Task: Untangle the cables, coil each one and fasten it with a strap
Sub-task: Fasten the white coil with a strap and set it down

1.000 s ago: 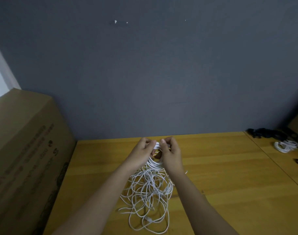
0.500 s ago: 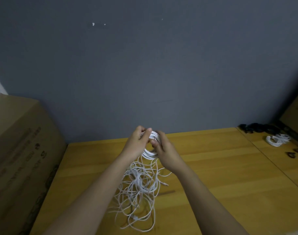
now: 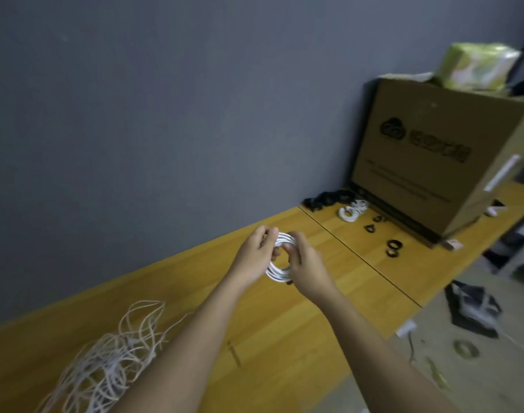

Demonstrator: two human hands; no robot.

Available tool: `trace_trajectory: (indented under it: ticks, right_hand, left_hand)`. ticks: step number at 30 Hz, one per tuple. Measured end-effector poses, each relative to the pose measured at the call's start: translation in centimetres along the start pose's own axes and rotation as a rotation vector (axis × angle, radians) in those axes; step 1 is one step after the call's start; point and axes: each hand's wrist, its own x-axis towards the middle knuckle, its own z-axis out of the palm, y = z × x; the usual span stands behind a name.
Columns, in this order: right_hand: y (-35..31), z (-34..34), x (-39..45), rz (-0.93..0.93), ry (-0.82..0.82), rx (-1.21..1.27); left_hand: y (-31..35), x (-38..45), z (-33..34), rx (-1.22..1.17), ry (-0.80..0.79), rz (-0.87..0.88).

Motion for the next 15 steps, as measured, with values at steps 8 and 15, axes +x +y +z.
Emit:
trace_trajectory:
  ticks: [8, 15]
  right_hand:
    - [4.3, -3.6, -2.8, 0.231, 0.186, 0.096]
    - [9.0, -6.5, -2.9, 0.404, 0.25, 0.103]
  left_hand:
    - [0.2, 1.2, 4.8, 0.027, -0.104, -0.016]
    - [-0.6, 3.9, 8.3, 0.054, -0.091, -0.013]
